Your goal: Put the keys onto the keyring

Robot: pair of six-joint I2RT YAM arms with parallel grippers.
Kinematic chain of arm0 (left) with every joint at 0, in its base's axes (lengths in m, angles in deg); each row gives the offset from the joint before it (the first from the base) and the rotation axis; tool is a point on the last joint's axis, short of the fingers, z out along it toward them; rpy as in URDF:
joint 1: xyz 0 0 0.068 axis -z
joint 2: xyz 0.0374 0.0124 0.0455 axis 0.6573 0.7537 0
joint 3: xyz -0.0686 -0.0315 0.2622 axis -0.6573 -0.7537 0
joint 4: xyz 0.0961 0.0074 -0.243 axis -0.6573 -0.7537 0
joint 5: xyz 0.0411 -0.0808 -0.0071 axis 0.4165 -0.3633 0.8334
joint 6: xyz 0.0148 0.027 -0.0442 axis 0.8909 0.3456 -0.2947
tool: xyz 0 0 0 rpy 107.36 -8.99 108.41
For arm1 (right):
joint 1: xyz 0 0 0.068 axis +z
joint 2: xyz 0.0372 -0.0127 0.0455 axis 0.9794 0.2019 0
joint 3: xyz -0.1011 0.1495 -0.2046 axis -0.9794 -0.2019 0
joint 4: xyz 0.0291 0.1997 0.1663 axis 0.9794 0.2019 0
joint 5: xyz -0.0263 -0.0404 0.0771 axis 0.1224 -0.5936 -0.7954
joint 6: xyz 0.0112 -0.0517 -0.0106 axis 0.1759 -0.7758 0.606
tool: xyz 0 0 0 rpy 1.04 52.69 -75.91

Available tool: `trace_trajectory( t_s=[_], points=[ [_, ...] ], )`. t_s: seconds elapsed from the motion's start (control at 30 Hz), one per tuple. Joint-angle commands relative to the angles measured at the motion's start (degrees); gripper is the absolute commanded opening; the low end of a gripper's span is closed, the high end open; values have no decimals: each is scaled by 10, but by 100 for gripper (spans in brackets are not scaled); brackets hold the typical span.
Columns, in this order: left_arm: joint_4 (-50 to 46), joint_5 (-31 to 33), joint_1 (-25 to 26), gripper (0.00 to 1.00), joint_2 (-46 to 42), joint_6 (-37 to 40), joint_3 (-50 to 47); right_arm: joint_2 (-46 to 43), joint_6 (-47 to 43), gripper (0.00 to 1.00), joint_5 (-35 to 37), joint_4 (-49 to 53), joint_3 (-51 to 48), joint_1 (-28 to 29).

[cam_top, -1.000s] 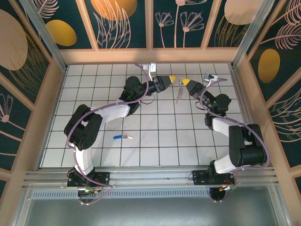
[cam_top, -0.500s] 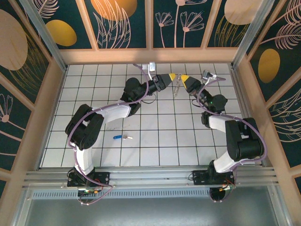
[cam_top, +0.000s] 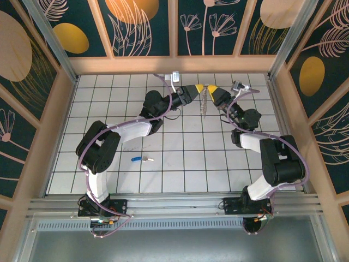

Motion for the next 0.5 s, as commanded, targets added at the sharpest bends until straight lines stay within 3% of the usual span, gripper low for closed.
trace_trajectory(
  t_s=[0.0, 0.47],
  points=[
    [36, 5, 3, 33, 6, -8, 0, 4, 2, 0, 10, -88, 21, 6],
    [38, 3, 12, 28, 15, -10, 7, 16, 5, 0, 11, -88, 28, 10]
  ],
)
